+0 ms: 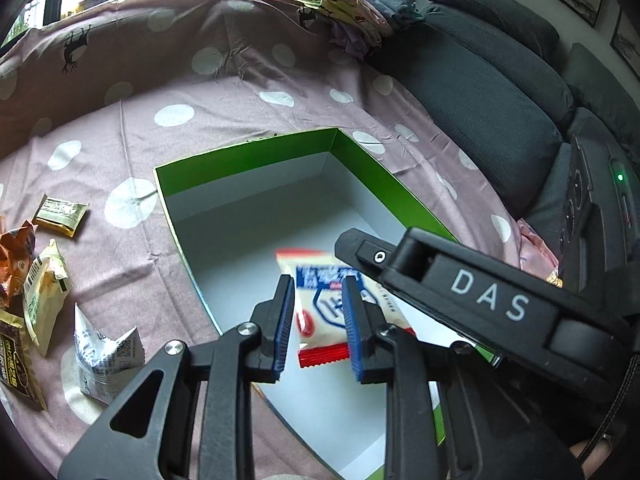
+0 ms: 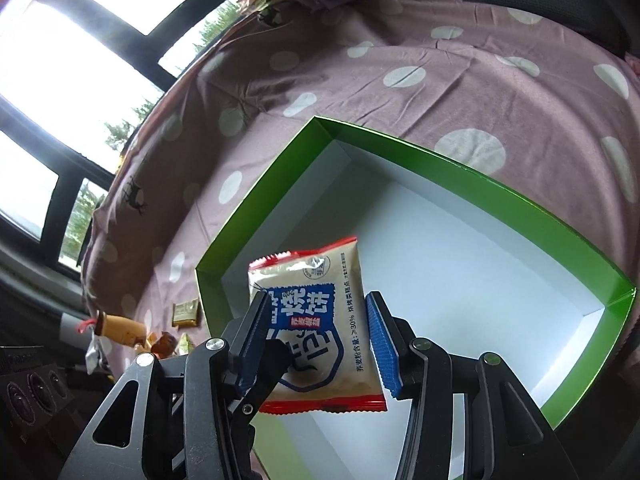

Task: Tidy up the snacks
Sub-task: 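Carry the biscuit packet into the green box and open the right gripper, then move the right gripper back and grasp the white-blue snack packet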

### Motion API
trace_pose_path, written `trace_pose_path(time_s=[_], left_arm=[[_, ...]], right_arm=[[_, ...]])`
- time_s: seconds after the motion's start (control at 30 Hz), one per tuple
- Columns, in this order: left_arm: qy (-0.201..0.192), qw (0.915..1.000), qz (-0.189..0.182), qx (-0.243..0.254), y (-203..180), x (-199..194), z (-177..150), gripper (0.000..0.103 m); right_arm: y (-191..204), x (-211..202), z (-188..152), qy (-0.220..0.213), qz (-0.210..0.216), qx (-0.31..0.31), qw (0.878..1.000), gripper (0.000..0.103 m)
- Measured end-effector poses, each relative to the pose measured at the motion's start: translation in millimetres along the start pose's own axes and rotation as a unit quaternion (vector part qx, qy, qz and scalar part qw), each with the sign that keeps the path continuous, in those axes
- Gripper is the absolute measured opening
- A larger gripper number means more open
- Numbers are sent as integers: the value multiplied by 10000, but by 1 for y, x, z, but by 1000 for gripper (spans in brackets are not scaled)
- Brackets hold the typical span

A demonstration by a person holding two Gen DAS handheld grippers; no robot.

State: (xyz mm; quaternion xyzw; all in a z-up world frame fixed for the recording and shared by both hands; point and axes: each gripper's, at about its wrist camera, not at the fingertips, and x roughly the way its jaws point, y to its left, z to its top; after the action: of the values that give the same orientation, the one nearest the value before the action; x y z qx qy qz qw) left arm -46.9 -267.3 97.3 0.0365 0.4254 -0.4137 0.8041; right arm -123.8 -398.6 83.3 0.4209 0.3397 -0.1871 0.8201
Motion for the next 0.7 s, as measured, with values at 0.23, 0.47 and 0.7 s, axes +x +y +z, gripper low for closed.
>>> trace_pose_path(time_s=[0.23,0.47,0.7], left_arm=[[-570,9959,601,-367,29,-46,-3,62],[-730,9748,1413,-1566,106,-99,-33,74],[-547,9486,1483,-2743,176,-120,-95,73]], right_arm=[[27,-26,-6,-755,14,-613,9953,75],[80,-28,-27,-384,1187,-1446,9816,80],[123,22,-62,737,1380,-2026,9667,81]])
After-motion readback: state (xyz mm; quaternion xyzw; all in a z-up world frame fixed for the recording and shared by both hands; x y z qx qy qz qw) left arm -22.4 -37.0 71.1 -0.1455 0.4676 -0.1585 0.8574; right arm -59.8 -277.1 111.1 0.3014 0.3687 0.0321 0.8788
